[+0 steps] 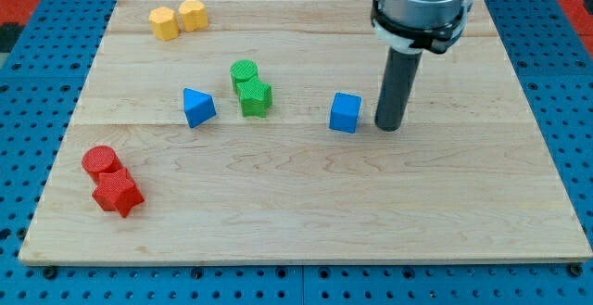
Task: Move blue blocks towards center left
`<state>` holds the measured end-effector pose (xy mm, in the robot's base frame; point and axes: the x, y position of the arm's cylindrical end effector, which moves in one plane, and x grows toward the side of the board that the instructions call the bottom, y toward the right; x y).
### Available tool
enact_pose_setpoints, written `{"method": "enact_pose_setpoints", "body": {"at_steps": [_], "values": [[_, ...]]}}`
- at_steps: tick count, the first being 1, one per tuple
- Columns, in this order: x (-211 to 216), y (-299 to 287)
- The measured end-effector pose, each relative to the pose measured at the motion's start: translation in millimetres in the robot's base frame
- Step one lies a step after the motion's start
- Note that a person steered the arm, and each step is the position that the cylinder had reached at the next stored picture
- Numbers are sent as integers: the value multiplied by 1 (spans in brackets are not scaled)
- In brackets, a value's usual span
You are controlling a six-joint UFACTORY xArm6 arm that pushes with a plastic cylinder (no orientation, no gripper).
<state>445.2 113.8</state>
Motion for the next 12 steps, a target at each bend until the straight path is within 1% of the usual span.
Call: {"method": "enact_pose_setpoints", "body": {"at_steps": [1, 2, 3, 4, 5, 6, 7, 8, 9, 10, 11, 12], "values": [[-9, -5], [15, -80], [39, -180], [44, -111], [28, 26], [1, 54], [-4, -56], [19, -95], [19, -96], [19, -28], [6, -64], [6, -165]]}}
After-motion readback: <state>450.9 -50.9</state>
